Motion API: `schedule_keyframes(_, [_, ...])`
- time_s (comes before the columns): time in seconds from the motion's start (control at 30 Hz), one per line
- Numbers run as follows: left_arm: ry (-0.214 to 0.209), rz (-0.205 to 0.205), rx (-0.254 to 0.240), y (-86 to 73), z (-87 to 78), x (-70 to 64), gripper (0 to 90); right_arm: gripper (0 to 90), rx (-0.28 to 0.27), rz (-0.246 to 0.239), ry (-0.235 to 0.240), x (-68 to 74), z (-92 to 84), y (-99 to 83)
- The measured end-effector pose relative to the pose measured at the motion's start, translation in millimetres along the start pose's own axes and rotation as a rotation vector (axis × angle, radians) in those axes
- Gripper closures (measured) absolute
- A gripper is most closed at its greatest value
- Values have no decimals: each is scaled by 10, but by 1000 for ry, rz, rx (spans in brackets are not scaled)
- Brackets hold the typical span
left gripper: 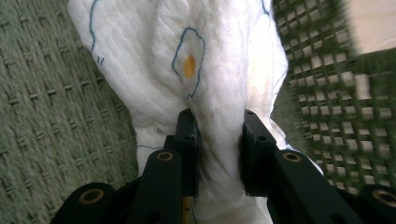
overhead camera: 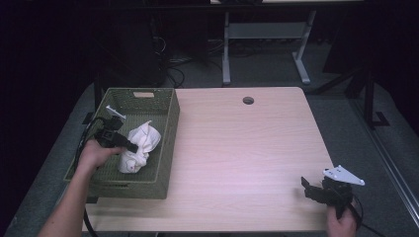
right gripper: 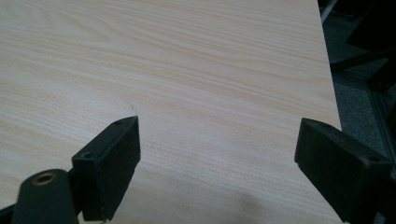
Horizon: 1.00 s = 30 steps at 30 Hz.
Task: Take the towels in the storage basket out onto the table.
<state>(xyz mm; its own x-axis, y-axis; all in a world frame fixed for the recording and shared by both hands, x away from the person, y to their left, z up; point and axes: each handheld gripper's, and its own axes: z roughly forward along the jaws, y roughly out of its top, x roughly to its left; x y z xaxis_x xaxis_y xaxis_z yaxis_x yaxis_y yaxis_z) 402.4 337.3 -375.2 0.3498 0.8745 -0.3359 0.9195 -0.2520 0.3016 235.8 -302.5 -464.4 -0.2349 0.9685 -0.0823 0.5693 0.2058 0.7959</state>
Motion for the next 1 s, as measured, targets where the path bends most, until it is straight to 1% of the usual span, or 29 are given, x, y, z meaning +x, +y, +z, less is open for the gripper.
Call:
schedule_keyframes(0.1, [-30, -5, -35, -9, -66, 10, 716, 139, -2, 2, -1, 1, -1, 5])
schedule_keyframes(0.23, [-57, -8, -68, -12, -127, 2, 716, 139, -5, 0, -5, -8, -11, 7])
schedule_keyframes(0.37, [-97, 9, -94, -7, -177, -43, 709, 139, -5, 5, -5, -10, -10, 8])
schedule_keyframes(0.47, [-99, 29, -105, 6, -220, -93, 710, 139, -6, 7, -7, -11, -2, 11])
schedule_keyframes(0.63, [-115, 38, -125, 17, -296, -127, 710, 139, -6, 6, -10, -13, -4, 17])
schedule_keyframes(0.73, [-131, 30, -147, 9, -345, -136, 711, 139, -12, 5, -8, -13, -21, 18])
schedule_keyframes(0.77, [-132, 36, -144, 7, -358, -127, 710, 139, -12, 7, -9, -13, -24, 18])
schedule_keyframes(0.8, [-139, 27, -150, -1, -369, -125, 710, 139, -12, 7, -9, -15, -26, 18])
schedule_keyframes(1.0, [-154, 14, -176, -51, -445, -90, 710, 139, -16, 4, -11, -14, -37, 25])
